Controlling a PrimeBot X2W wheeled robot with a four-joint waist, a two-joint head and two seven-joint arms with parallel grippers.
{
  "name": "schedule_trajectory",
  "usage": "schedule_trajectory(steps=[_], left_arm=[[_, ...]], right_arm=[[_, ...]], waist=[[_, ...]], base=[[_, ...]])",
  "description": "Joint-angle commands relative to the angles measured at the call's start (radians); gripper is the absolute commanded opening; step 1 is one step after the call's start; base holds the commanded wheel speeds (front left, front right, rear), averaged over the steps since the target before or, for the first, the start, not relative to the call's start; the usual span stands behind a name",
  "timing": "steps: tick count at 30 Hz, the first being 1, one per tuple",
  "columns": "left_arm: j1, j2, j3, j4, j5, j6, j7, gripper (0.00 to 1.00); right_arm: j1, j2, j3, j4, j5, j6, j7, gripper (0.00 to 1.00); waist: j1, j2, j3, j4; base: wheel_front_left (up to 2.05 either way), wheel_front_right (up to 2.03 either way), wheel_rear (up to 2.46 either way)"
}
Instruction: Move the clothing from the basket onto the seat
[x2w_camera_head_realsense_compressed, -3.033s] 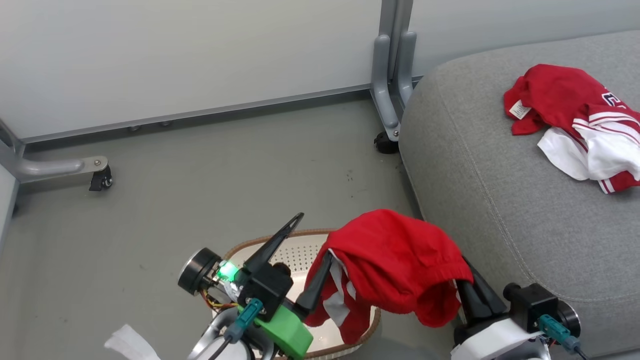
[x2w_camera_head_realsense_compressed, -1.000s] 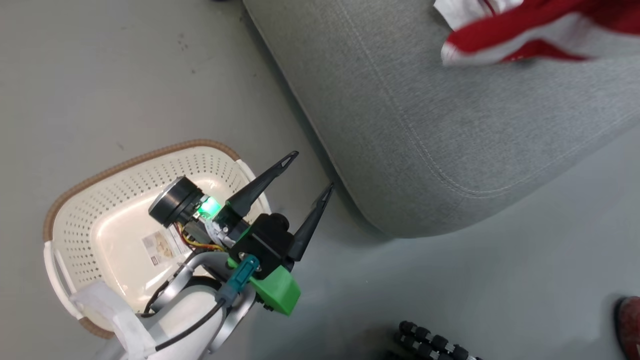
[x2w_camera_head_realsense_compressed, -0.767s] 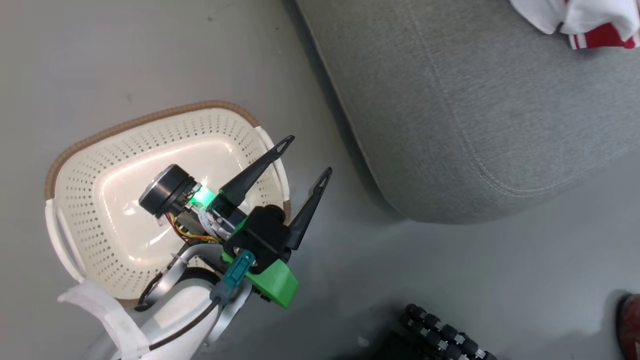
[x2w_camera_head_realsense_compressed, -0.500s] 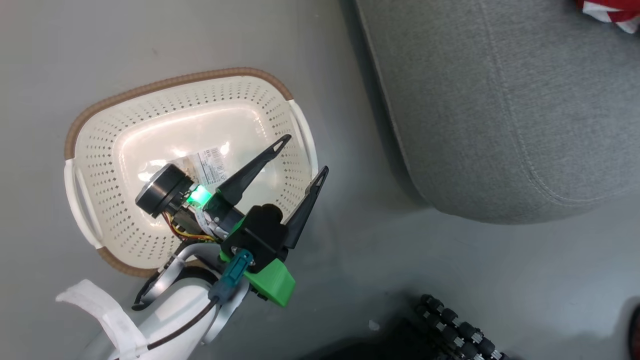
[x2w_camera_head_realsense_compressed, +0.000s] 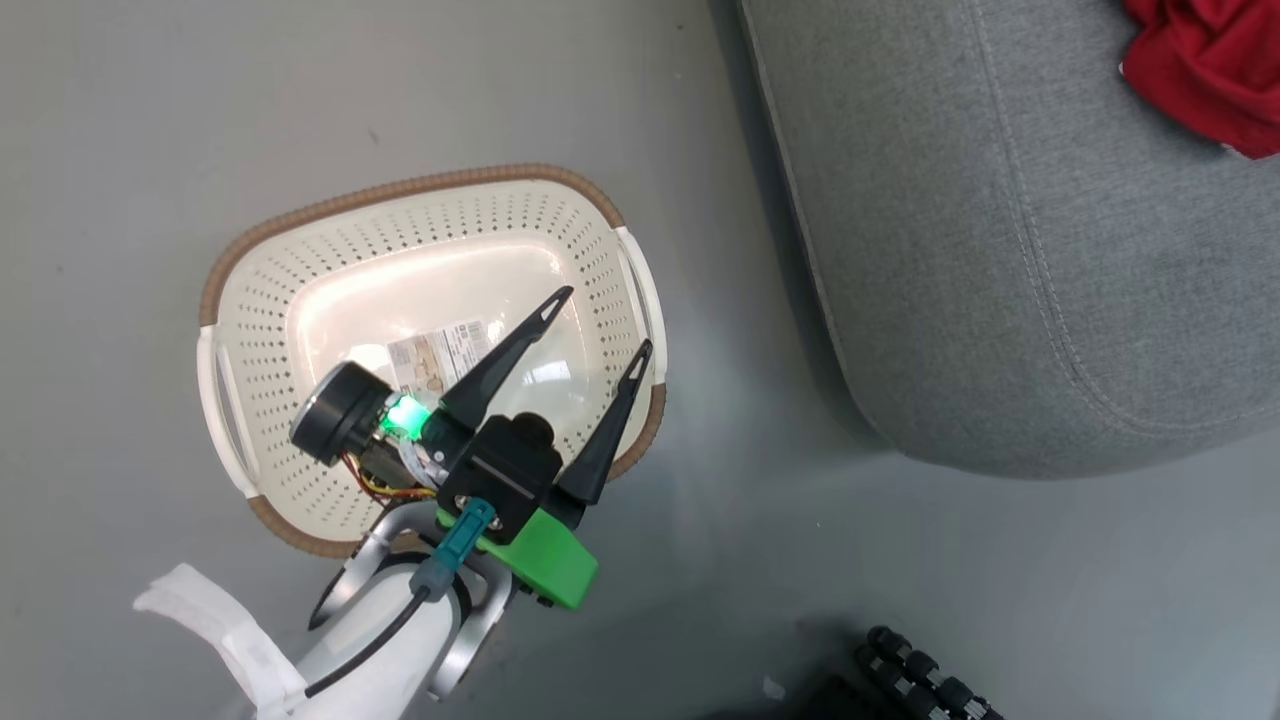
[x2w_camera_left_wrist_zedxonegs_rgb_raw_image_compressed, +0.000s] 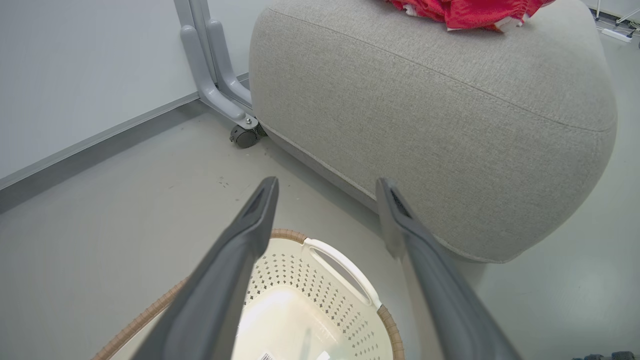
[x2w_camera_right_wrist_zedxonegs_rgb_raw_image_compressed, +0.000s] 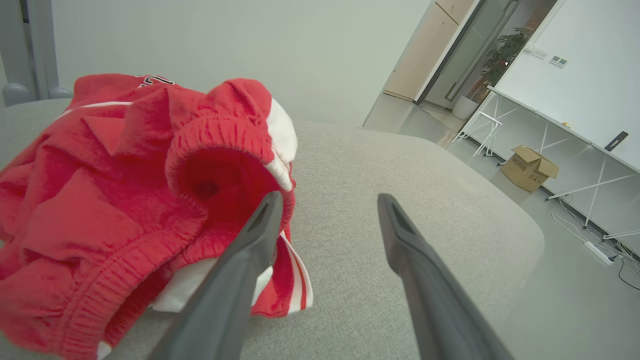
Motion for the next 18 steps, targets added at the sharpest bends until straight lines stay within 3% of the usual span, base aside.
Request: schedule_trajectory(steps=[1,8,12,18], left_arm=[[0.026,-0.016,0.007,0.016,-0.021,0.014,-0.017,1.00],[0.117,-0.093,0.050,0.130,-0.117,0.058,-0.138,1.00],[0.184,-0.137,0.096,0.221,-0.167,0.094,-0.207,1.00],[0.280,-0.188,0.208,0.267,-0.188,0.110,-0.230,1.00]], right_arm=[[0.068,0.036,-0.025,-0.024,-0.011,-0.001,-0.003,1.00],[0.332,0.165,0.031,-0.071,-0.006,-0.001,-0.003,1.00],[0.453,0.225,0.211,-0.116,0.030,-0.001,-0.003,1.00],[0.555,0.274,0.445,-0.123,0.090,-0.001,-0.003,1.00]], waist=[[-0.0001,0.0000,-0.104,0.008],[-0.0001,0.0000,-0.294,0.064],[-0.0001,0.0000,-0.415,0.117],[-0.0001,0.0000,-0.576,0.203]], base=[[0.00,0.00,0.00],[0.00,0.00,0.00],[0.00,0.00,0.00],[0.00,0.00,0.00]])
